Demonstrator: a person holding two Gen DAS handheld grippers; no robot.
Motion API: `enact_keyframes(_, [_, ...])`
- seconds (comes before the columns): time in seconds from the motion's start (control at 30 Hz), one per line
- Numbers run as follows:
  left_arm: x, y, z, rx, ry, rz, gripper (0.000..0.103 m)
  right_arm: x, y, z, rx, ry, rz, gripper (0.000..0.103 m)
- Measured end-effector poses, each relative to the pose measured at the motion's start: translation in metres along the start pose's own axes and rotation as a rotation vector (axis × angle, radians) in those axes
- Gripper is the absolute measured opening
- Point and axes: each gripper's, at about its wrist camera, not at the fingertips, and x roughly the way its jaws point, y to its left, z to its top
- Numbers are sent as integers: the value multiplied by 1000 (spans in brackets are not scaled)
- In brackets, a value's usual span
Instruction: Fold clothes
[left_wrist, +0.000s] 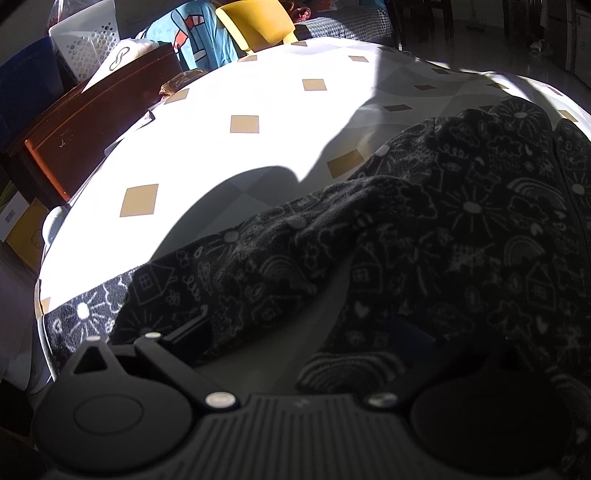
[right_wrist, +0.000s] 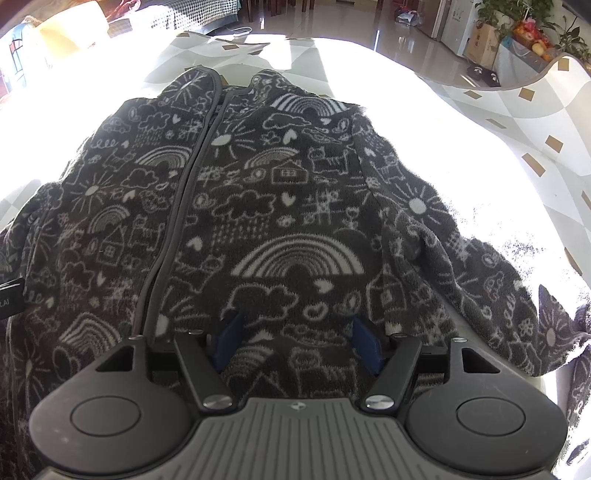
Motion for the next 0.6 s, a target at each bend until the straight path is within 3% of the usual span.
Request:
enact_keyframes(0.2, [-23, -10, -1, 54, -2, -113, 103, -7, 1, -2, -7, 13, 3, 64])
enact_keyframes(0.6, [-55, -45, -20, 270, 20, -229, 103, -25, 0, -9, -69, 63, 22, 63])
